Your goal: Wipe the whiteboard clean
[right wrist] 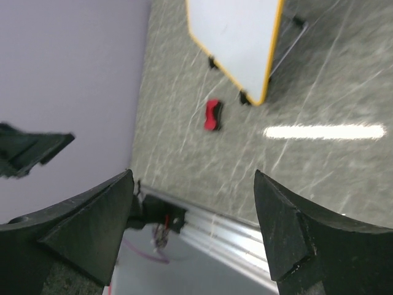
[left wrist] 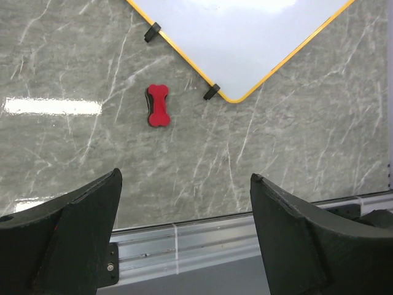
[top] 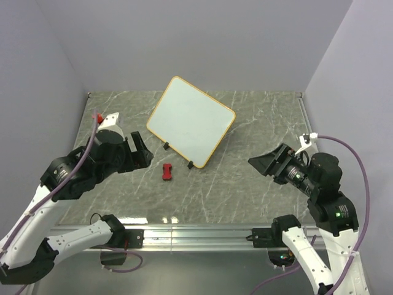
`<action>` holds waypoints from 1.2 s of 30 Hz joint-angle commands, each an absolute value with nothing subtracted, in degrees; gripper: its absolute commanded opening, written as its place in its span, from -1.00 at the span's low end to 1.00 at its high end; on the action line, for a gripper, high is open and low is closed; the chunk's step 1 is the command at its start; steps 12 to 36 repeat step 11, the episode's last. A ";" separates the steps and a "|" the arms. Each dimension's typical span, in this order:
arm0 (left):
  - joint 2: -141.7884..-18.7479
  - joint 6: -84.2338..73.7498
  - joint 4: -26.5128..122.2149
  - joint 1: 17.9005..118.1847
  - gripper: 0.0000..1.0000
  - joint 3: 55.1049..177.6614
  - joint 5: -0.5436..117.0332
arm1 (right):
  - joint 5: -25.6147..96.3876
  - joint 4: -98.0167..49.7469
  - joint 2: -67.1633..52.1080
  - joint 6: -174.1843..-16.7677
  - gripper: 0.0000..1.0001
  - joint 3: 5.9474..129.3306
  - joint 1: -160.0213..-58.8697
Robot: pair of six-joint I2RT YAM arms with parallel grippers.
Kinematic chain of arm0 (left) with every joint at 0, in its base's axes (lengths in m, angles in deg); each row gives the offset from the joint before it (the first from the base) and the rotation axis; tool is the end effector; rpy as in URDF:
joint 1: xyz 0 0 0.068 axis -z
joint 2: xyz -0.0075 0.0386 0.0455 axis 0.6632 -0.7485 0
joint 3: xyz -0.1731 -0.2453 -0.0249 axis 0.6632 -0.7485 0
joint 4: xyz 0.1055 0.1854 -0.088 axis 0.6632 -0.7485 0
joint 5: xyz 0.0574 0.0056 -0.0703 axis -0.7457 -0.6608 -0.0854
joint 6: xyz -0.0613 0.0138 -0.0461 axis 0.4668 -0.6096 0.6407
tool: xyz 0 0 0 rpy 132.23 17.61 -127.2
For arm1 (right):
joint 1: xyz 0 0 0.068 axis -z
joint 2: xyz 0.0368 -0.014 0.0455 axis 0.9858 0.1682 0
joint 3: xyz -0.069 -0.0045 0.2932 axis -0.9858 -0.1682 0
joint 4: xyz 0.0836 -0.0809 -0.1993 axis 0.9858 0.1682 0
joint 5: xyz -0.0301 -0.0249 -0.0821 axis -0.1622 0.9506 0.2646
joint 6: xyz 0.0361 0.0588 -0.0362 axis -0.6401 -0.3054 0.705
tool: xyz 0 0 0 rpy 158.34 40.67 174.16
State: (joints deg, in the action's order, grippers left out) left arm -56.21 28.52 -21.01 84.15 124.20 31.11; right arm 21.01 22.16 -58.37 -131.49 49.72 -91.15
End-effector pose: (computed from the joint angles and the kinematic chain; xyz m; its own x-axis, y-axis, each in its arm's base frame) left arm 0.0895 -0.0531 0.4121 -0.6418 -0.3242 -0.6950 -0.0046 0.9079 -0.4192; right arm 0.0492 0.0350 0.3671 -0.5939 0.5280 -0.6071 -0.1607 0.6614 0.7326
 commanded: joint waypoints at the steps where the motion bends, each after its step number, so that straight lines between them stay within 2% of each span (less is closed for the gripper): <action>1: -57.77 24.84 -19.82 84.26 0.77 123.84 32.76 | 12.90 24.84 -57.93 -134.62 0.69 46.70 -91.13; 4: -58.30 23.70 -18.42 84.26 0.77 123.32 32.67 | 9.54 28.17 -56.98 -130.35 0.69 46.75 -91.04; 8: -59.35 23.61 -17.27 84.17 0.76 121.83 31.70 | 18.40 31.44 -54.50 -126.45 0.69 52.47 -91.04; 11: -58.65 22.56 -14.29 84.17 0.81 120.07 31.52 | 27.18 28.63 -58.80 -128.99 0.70 51.08 -91.13; 36: -58.65 22.56 -14.29 84.17 0.81 120.07 31.52 | 27.18 28.63 -58.80 -128.99 0.70 51.08 -91.13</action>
